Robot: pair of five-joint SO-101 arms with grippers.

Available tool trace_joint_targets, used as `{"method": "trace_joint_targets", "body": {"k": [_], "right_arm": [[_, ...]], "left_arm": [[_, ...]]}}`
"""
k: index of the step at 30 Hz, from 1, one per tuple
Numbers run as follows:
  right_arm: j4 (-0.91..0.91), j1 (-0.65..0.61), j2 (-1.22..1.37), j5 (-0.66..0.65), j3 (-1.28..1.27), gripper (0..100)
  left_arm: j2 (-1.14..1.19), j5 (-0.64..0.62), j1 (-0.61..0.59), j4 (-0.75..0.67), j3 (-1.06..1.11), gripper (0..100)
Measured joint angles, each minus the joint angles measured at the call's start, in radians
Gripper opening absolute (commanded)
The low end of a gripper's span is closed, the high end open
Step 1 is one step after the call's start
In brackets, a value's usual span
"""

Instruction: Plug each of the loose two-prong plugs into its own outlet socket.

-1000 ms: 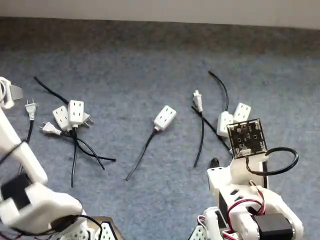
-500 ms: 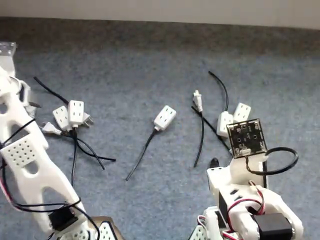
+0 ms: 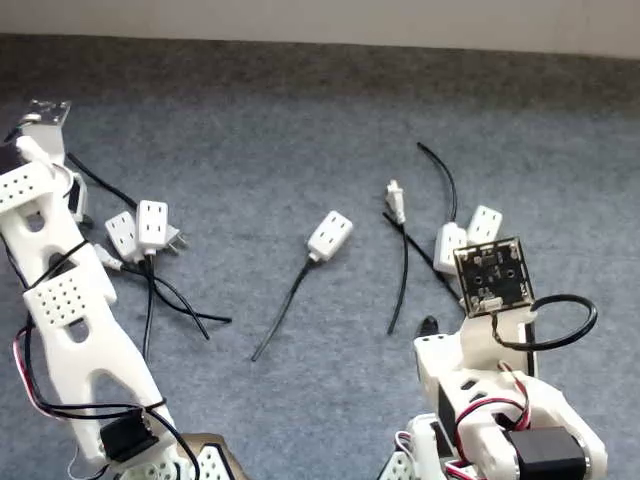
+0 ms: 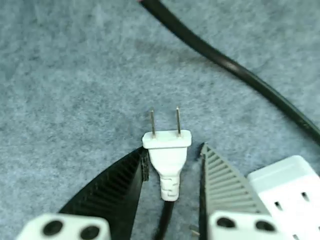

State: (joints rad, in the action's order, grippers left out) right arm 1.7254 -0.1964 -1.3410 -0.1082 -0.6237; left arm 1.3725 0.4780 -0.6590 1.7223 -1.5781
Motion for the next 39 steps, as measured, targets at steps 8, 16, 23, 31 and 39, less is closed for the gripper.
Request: {"method": "trace_joint_targets", "body": {"k": [8,16,23,31,39], "right_arm": [[0.000,0.000,0.000,0.000,0.000,34.4],[0.000,0.000,0.000,0.000,-0.005,34.4],[0.000,0.002,0.000,0.000,-0.034,34.4],[0.000,0.000,0.000,0.000,-0.034,34.4],[0.000,0.000,0.000,0.000,-0.035,34.4]], "left_arm": [[0.006,0.002,0.040,0.011,-0.046,1],[-0.161,0.005,0.035,0.008,-0.049,1],[-0.508,-0.038,0.035,0.029,-0.049,1],[-0.910,-0.313,0.035,0.044,0.103,1],[-1.475,-0.493,0.196,0.044,0.706,1]]}}
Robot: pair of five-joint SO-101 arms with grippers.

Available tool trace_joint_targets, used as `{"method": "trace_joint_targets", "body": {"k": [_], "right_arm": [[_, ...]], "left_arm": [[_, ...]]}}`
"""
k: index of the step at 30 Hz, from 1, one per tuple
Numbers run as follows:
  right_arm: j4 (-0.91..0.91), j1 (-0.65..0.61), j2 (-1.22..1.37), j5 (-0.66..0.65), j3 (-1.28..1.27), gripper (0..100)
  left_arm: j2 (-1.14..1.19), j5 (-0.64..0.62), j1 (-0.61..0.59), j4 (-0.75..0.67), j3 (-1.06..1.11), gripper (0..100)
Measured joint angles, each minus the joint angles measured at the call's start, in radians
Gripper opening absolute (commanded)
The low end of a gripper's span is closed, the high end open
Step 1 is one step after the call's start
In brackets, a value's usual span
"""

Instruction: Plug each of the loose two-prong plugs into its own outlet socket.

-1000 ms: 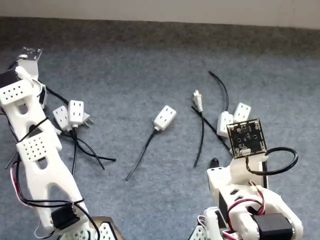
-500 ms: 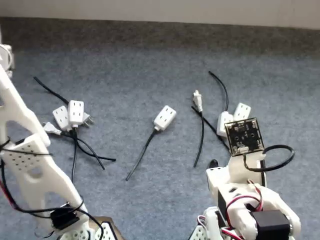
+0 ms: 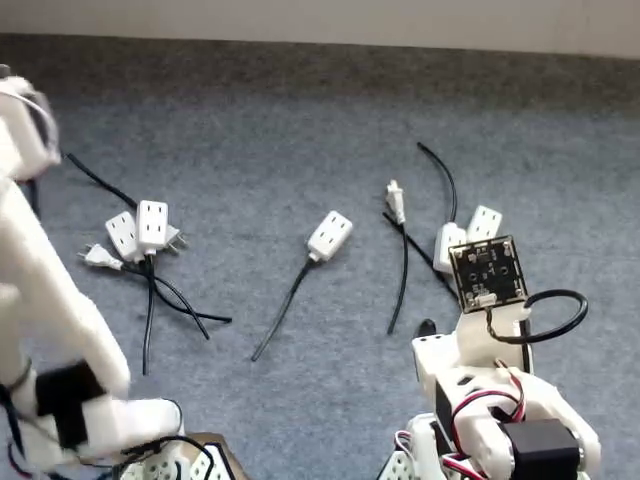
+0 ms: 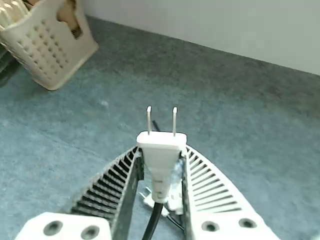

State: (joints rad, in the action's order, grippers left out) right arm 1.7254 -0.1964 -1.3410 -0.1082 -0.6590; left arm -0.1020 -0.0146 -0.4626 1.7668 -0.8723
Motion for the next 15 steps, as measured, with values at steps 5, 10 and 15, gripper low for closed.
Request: {"method": "trace_joint_targets", "body": {"k": [5,10,15], "right_arm": [[0.000,0.000,0.000,0.000,-0.003,34.4],[0.000,0.005,0.000,0.000,-0.003,34.4],[0.000,0.003,0.000,0.000,-0.003,34.4]], "left_arm": [[-0.381,-0.149,0.262,-0.014,0.387,1],[-0.655,-0.167,0.512,-0.193,0.735,1],[-0.861,-0.169,0.583,-0.465,1.102,1]]}}
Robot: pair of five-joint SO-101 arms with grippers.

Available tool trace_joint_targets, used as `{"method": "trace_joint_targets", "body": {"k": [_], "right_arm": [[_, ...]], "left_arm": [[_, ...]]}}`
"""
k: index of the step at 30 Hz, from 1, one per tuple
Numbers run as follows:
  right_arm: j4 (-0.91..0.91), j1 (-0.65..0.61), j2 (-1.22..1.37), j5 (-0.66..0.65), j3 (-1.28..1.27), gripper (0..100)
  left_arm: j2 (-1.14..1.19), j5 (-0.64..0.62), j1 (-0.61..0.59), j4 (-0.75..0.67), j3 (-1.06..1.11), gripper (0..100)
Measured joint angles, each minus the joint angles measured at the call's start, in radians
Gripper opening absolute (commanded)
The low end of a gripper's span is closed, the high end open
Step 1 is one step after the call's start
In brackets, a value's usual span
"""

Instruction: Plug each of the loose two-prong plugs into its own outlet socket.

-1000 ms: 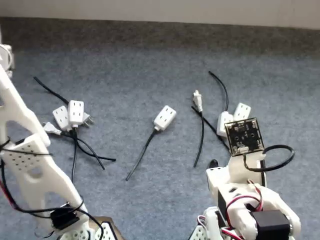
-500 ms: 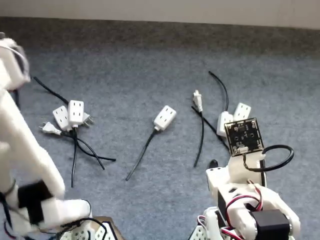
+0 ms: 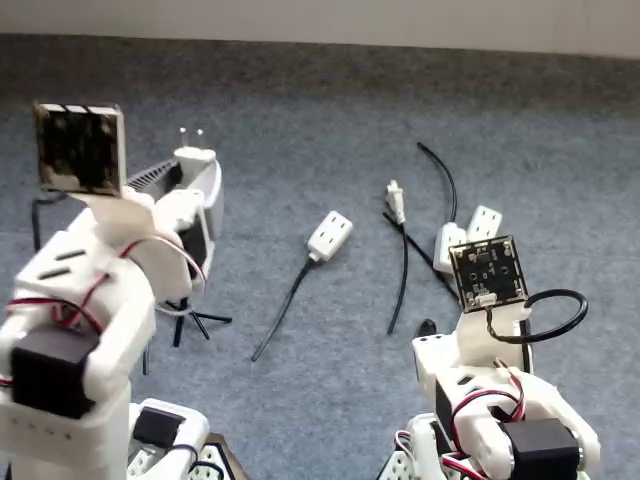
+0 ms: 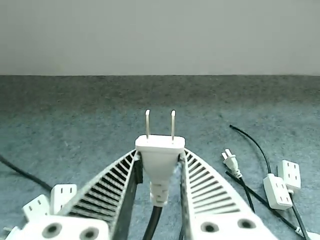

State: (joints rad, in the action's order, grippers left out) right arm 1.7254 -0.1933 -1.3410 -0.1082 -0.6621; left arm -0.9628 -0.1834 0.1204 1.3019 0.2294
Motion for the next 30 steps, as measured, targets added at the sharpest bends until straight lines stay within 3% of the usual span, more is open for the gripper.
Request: {"method": "trace_joint_targets", "body": {"k": [12,15,21,25,30], "right_arm": [[0.000,0.000,0.000,0.000,0.000,34.3],[0.000,0.000,0.000,0.000,0.000,34.2],[-0.034,0.000,0.000,0.000,0.101,33.6],[-0.106,0.002,0.000,0.000,0.262,21.5],[-0.215,-0.011,-0.002,0.000,0.423,3.5]], "left_arm": [[-0.652,0.002,0.206,-0.563,0.841,1],[-0.813,0.002,0.213,-0.643,0.997,1],[-0.839,0.044,0.213,-0.744,1.169,1],[-0.839,0.051,0.261,-0.856,1.231,1],[-0.839,0.051,0.413,-0.971,1.275,1]]}}
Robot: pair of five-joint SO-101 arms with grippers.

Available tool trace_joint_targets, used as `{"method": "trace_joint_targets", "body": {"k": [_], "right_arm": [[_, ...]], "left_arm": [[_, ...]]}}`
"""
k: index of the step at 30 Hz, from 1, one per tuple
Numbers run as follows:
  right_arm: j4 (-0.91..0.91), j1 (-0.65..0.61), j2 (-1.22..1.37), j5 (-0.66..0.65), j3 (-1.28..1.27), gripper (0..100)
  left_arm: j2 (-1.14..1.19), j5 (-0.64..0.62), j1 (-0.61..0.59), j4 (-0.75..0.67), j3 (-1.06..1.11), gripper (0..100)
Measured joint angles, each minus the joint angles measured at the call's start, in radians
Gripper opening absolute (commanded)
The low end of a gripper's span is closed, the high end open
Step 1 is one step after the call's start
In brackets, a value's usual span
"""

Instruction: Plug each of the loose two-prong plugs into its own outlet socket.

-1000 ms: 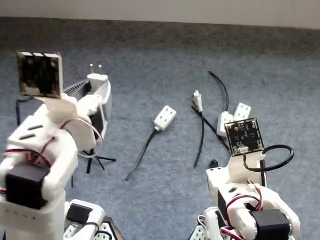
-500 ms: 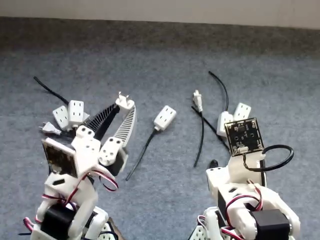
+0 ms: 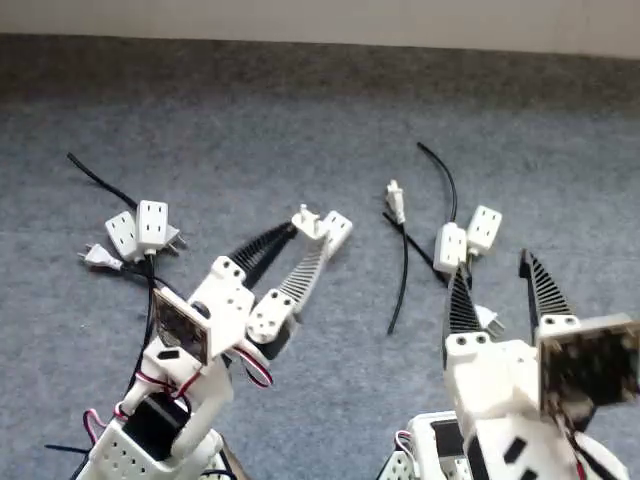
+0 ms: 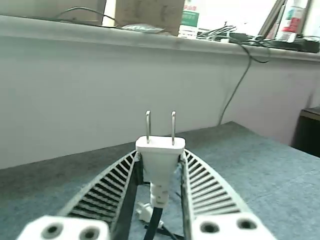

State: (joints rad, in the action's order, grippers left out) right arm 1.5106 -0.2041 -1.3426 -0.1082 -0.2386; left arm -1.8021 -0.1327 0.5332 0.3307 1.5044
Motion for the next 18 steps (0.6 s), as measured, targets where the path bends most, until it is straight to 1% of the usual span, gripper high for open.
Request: {"method": "trace_joint_targets", "body": {"k": [3,6,9,12,18], "right_arm": [[-0.043,-0.104,0.000,0.000,0.034,0.9],[-0.081,-0.292,0.000,0.000,0.040,0.8],[-0.124,-0.496,0.000,0.000,0.035,0.8],[-0.170,-0.554,0.026,0.000,-0.028,0.8],[-0.342,-0.575,0.210,-0.002,-0.187,0.8]], "left_arm": [[0.000,0.000,0.084,-0.061,0.035,1],[0.000,0.000,0.117,-0.121,0.077,1],[0.000,0.000,0.127,-0.152,0.095,1],[0.000,0.002,0.124,-0.158,0.095,1],[0.000,0.002,0.124,-0.160,0.095,1]]}}
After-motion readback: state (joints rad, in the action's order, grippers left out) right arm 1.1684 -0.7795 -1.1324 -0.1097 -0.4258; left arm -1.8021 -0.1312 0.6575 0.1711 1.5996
